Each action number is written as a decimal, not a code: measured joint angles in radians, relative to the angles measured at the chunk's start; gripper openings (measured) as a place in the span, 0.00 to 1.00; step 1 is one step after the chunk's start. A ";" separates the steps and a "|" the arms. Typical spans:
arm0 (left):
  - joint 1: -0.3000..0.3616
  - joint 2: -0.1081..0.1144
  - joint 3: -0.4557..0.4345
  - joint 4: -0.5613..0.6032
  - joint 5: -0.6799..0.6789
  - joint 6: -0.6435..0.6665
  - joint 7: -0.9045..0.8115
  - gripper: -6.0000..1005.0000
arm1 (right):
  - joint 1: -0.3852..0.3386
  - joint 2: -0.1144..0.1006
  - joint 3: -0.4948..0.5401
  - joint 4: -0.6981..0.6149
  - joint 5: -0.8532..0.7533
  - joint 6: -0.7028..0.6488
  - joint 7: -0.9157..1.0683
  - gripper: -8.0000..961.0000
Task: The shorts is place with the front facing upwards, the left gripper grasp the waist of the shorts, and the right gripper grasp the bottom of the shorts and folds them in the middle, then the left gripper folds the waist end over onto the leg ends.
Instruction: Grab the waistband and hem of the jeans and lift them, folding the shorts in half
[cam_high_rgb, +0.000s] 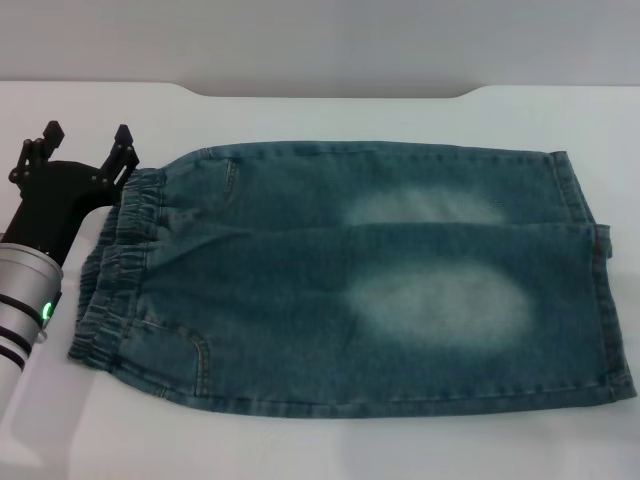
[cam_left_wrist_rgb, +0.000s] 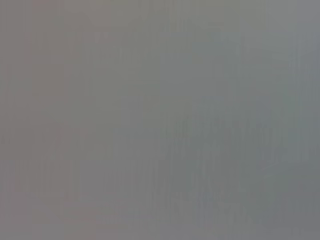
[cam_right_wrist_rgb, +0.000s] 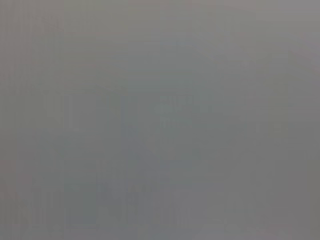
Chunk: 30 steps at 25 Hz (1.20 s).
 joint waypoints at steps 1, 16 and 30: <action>0.002 0.001 0.000 -0.003 0.000 0.000 -0.003 0.84 | -0.001 0.000 0.000 0.003 0.000 0.000 0.000 0.63; 0.028 0.024 -0.020 -0.180 0.010 -0.191 0.045 0.84 | -0.003 -0.195 0.062 0.348 0.007 0.477 -0.060 0.59; 0.212 0.019 -0.400 -0.915 0.087 -1.180 0.359 0.84 | -0.432 -0.003 1.185 1.308 -0.181 1.782 -0.823 0.47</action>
